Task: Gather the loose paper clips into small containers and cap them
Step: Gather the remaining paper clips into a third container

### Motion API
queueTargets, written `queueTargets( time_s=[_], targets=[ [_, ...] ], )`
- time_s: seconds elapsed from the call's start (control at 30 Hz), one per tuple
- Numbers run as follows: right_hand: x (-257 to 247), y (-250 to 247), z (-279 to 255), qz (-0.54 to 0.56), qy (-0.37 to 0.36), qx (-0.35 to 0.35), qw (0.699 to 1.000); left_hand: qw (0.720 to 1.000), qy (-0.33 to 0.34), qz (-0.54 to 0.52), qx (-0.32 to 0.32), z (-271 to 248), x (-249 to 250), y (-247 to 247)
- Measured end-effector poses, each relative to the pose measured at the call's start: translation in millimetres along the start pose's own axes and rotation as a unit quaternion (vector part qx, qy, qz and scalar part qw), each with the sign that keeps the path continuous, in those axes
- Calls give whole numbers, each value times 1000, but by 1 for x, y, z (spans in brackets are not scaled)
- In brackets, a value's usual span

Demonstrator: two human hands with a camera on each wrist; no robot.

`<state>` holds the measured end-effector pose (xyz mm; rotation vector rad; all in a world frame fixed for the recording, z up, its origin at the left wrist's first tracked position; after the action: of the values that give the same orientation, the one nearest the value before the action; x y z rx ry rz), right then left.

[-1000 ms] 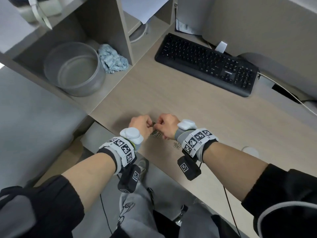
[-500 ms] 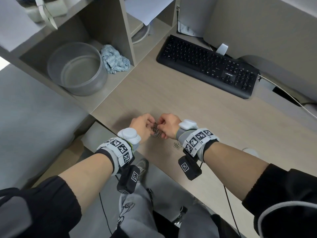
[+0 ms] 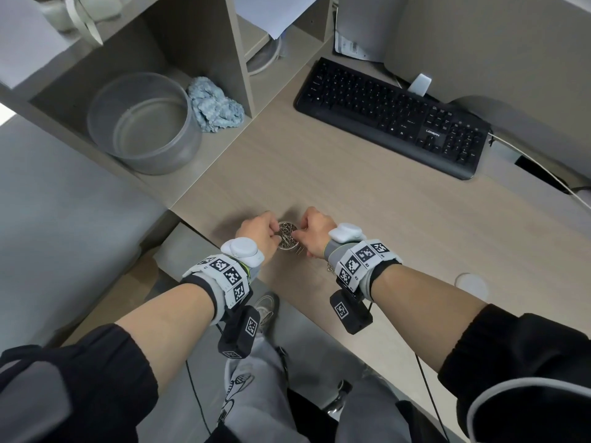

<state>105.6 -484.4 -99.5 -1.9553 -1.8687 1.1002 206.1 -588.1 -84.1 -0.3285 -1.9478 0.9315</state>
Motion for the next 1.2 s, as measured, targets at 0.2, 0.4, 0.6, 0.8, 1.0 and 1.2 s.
queueTargets(
  time_s=[0.2, 0.4, 0.6, 0.8, 1.0, 1.2],
  targets=[
    [0, 2, 2, -9, -1, -22, 1000, 1000, 13, 7, -3, 2, 0, 5],
    [1, -9, 7, 20, 5, -36, 999, 1000, -10, 14, 4, 6, -1, 4],
    [3, 1, 6, 15, -9, -35, 999, 999, -25, 31, -27, 8, -3, 8],
    [8, 2, 6, 26, -7, -71, 997, 999, -14, 26, -19, 7, -2, 6],
    [10, 7, 6, 4, -16, -51, 999, 999, -7, 24, -23, 5, -1, 7],
    [13, -4, 8, 23, -17, -53, 998, 999, -7, 34, -19, 5, 2, 3]
  ],
)
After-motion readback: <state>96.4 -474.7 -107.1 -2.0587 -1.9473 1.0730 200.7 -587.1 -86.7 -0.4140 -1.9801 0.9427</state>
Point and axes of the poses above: each hand's wrist, its own z-axis towards the middle knuckle, its own y-axis out of the palm, x = y × z, the point moved 8 cm from there along z, towards the middle knuckle, and after that the axes turned 15 degrees about y, right-handed, at the moved point
